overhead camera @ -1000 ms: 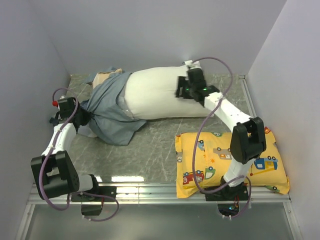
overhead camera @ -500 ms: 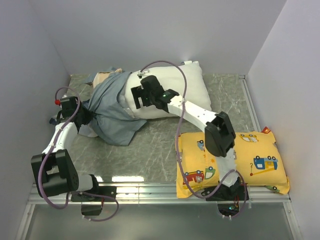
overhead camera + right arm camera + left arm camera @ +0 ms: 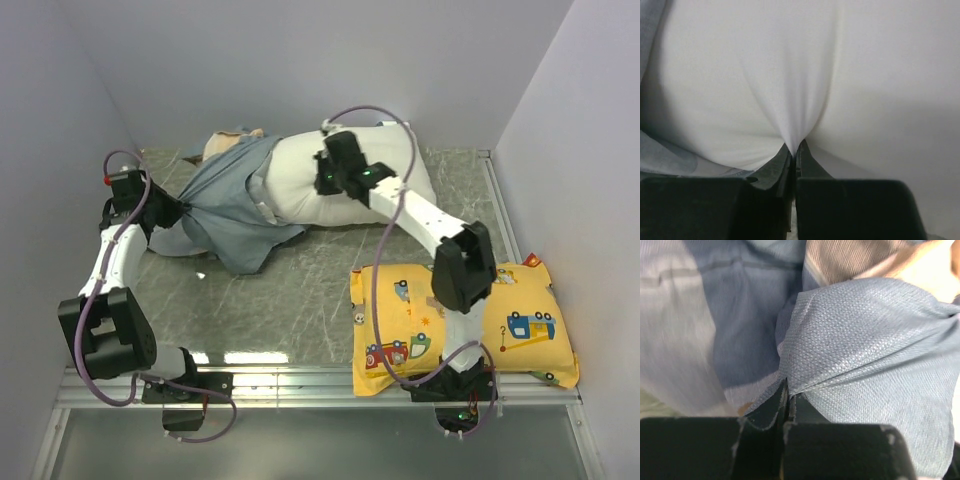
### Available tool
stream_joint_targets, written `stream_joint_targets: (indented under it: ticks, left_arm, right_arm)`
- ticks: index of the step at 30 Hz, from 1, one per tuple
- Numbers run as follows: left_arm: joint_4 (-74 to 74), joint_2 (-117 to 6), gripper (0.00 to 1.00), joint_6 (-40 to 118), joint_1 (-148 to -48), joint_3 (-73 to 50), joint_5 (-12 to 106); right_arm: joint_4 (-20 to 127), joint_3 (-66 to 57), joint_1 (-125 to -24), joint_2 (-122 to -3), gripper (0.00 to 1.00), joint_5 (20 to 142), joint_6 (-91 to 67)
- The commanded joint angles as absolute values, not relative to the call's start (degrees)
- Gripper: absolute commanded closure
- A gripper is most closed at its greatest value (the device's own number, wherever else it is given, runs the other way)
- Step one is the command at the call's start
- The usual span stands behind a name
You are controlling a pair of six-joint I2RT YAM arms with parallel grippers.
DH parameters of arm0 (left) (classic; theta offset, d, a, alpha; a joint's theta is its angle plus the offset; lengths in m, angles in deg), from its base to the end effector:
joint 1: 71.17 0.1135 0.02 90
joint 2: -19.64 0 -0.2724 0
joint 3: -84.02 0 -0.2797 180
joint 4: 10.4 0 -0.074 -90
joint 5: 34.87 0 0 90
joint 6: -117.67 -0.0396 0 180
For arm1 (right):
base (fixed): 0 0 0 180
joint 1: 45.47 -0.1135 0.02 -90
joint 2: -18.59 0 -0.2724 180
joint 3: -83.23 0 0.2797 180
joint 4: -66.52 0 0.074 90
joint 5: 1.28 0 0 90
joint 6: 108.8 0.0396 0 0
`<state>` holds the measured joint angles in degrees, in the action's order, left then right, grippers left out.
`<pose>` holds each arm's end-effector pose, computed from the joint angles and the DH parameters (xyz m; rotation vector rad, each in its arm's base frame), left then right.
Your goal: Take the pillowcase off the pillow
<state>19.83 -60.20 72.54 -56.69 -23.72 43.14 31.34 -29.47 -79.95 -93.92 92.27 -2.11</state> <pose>0.3296 0.0766 0.2756 -1.0188 2.0229 -0.5196 0.4111 0.2793 0.3010 -0.3070 2.1927 0.4359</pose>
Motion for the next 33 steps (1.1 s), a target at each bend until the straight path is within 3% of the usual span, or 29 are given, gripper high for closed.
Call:
stream_joint_targets:
  ticks: [1, 9, 12, 16, 19, 25, 28, 33]
  left_arm:
    - [18.51, -61.84, 0.99, 72.06, -50.08, -20.06, 49.68]
    - [18.08, -65.79, 1.00, 70.83, -45.59, -15.75, 47.94]
    - [16.74, -66.23, 0.80, 67.68, -50.14, -14.08, 41.09]
    - [23.68, -64.92, 0.29, 60.47, -61.83, -7.40, 48.17]
    - [24.40, -59.74, 0.13, 59.84, -67.73, -9.75, 50.29]
    - [26.42, -48.75, 0.07, 62.99, -83.97, -20.30, 55.91]
    - [26.07, -46.11, 0.06, 66.85, -96.70, -26.19, 61.52]
    - [22.56, -47.86, 0.05, 71.53, -103.51, -32.52, 67.25]
  right_arm:
    - [24.69, -26.89, -67.91, -84.87, 1.00, 101.99, -2.27]
    - [24.16, -23.46, -63.75, -77.84, 1.00, 98.93, -1.04]
    - [24.78, -23.89, -66.47, -76.86, 1.00, 97.06, -1.65]
    - [22.49, -27.15, -69.64, -78.88, 1.00, 98.21, -2.18]
    - [22.40, -27.59, -70.87, -79.68, 1.00, 97.77, -1.75]
    - [21.44, -29.95, -72.81, -81.52, 1.00, 98.83, -1.83]
    - [20.73, -31.45, -73.24, -82.57, 1.00, 98.91, -1.92]
    - [20.12, -32.34, -74.47, -83.37, 1.00, 99.35, -2.10]
